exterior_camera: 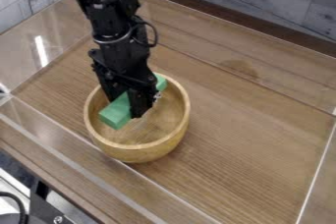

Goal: Put green stick into wooden bowl

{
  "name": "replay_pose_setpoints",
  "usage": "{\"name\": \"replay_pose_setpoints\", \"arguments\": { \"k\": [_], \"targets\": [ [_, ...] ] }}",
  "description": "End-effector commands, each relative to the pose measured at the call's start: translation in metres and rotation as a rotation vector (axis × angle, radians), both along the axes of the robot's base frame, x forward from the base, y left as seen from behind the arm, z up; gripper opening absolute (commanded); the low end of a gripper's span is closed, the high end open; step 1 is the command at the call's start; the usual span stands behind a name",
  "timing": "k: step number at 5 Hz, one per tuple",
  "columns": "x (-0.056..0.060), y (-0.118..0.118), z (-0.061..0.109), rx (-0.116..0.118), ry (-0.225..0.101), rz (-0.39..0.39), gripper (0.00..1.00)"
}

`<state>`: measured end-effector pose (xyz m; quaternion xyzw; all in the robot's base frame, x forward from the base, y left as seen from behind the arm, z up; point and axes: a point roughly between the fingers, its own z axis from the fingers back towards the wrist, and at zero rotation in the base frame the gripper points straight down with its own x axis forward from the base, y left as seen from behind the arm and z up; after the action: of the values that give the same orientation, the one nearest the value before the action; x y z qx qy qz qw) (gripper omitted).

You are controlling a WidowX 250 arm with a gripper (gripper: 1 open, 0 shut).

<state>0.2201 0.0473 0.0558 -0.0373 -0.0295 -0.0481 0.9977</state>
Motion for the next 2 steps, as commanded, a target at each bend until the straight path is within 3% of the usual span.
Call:
{"name": "replay_pose_setpoints", "arguments": {
  "k": [1, 2],
  "targets": [
    [0.0059, -0.0020, 0.0081, 0.004, -0.024, 0.007, 1.00],
    [0.0070, -0.0045, 0.0140, 0.003, -0.024, 0.018, 1.00]
  ]
}}
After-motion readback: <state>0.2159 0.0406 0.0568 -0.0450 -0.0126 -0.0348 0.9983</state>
